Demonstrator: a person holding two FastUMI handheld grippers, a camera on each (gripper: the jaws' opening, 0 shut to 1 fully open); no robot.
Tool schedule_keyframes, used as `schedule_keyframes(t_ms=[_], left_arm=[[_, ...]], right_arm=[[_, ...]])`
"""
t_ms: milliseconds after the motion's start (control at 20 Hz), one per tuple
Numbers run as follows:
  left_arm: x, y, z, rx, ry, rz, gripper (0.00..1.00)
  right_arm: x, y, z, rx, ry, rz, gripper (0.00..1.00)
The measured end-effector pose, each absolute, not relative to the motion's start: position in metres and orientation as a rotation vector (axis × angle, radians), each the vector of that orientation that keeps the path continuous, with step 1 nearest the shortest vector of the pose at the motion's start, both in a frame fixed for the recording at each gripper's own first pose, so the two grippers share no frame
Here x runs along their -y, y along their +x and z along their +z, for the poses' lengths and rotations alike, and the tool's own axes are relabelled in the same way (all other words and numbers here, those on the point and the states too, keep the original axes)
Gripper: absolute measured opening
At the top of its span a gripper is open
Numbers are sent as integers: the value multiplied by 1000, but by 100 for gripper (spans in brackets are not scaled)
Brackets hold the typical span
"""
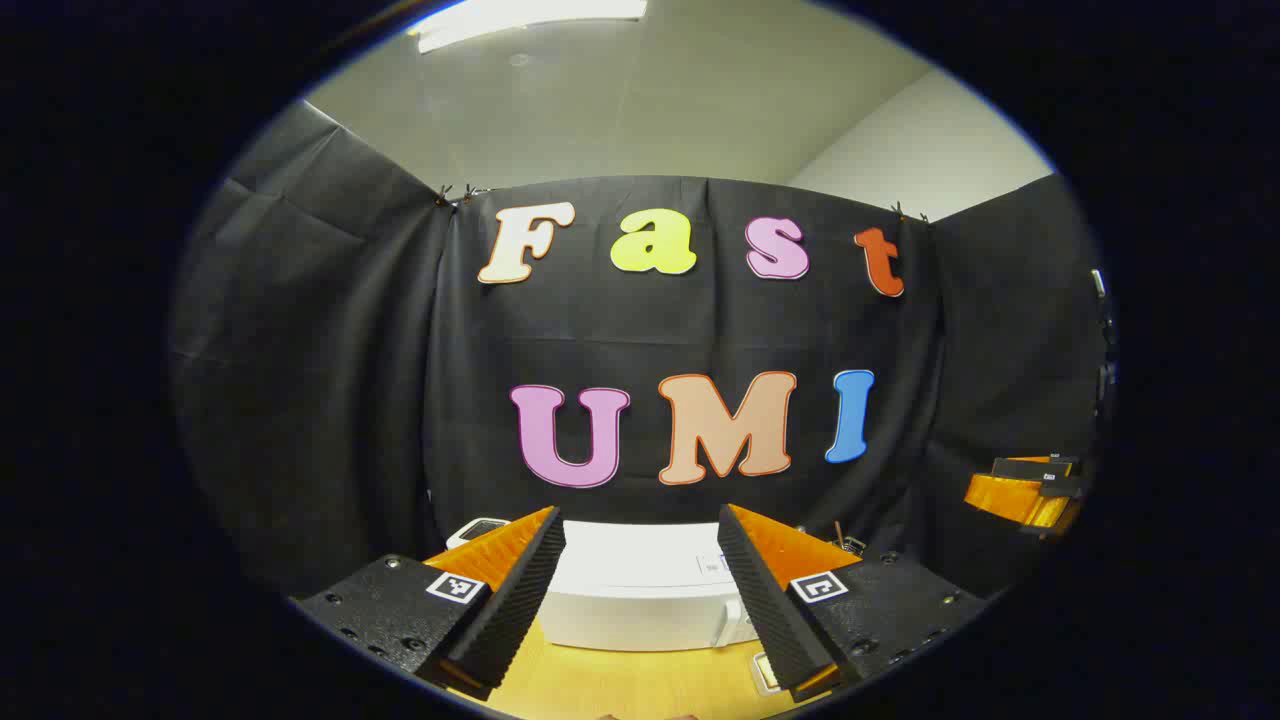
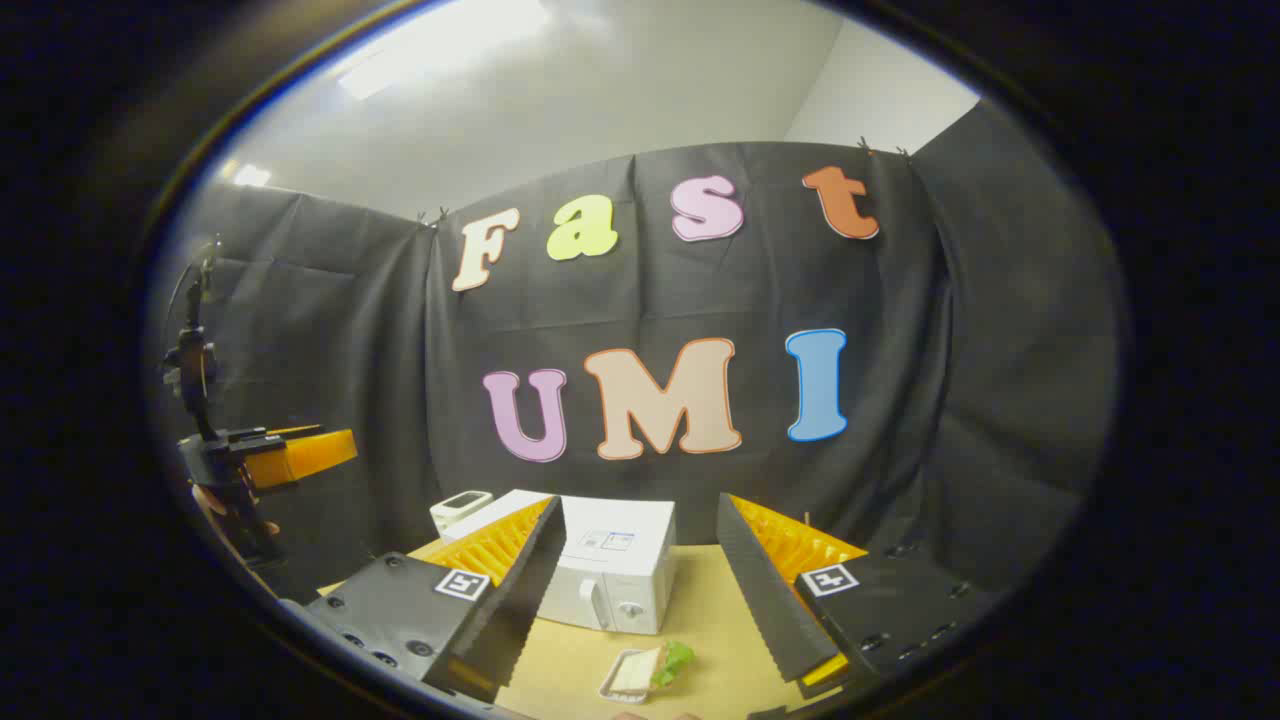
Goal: Open the microwave oven with the left hand, put the food in, and close the microwave oven.
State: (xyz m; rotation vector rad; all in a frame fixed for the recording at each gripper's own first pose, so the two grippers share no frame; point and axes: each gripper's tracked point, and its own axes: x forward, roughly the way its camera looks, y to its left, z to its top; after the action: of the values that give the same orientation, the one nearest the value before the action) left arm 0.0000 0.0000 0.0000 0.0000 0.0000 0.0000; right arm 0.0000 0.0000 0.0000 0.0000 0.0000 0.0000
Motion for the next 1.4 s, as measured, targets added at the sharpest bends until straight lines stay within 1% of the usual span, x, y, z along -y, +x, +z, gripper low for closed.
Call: schedule_keyframes(t_ms=[50, 100, 200, 250, 300, 500, 550, 600, 750, 800, 850, 900, 950, 1000, 1200, 1250, 1350, 1400], left_arm=[[-1, 0, -2, -4, 0, -2, 95], [-2, 2, -4, -5, -4, -3, 93], [-4, 3, -10, -17, -10, -5, 93], [-5, 3, -12, -19, -11, -9, 95], [-7, 3, -14, -18, -9, -9, 96], [-21, 1, -17, -15, 0, 13, 95], [-23, 0, -14, -4, -1, 18, 93], [-26, 1, -13, 6, -2, 27, 95], [-29, -3, -11, 18, -2, 32, 95], [-30, -3, -12, 20, -2, 34, 95], [-29, -1, -13, 17, 0, 31, 95], [-28, -2, -15, 15, 0, 28, 95], [-28, -3, -15, 13, 1, 28, 95], [-27, -2, -17, 9, 4, 25, 96], [-24, 1, -19, 34, 23, 28, 96], [-22, 1, -22, 32, 27, 22, 93], [-14, 1, -26, 33, 18, 6, 93], [-10, 2, -27, 38, 13, -2, 96]], right_arm=[[0, 2, 0, 1, 6, 0, 96], [1, 3, 2, 2, 11, 2, 92], [1, 6, 3, 0, 23, 9, 92], [0, 7, 2, 0, 27, 13, 92], [1, 9, 1, -3, 29, 12, 92], [6, 13, -4, 0, 13, -10, 92], [3, 13, -4, 4, 5, -5, 92], [2, 13, -5, 5, 0, -4, 96], [0, 13, -12, -11, -16, 2, 96], [-2, 12, -11, -10, -22, 5, 92], [-3, 11, -11, -7, -27, 6, 96], [-3, 11, -10, -6, -29, 7, 92], [-5, 11, -12, -4, -30, 11, 96], [-5, 11, -11, -2, -30, 13, 92], [3, 11, -10, 11, -53, -15, 92], [6, 11, -11, 13, -64, -22, 92], [8, 11, -12, 17, -70, -27, 92], [8, 10, -13, 17, -68, -23, 92]])
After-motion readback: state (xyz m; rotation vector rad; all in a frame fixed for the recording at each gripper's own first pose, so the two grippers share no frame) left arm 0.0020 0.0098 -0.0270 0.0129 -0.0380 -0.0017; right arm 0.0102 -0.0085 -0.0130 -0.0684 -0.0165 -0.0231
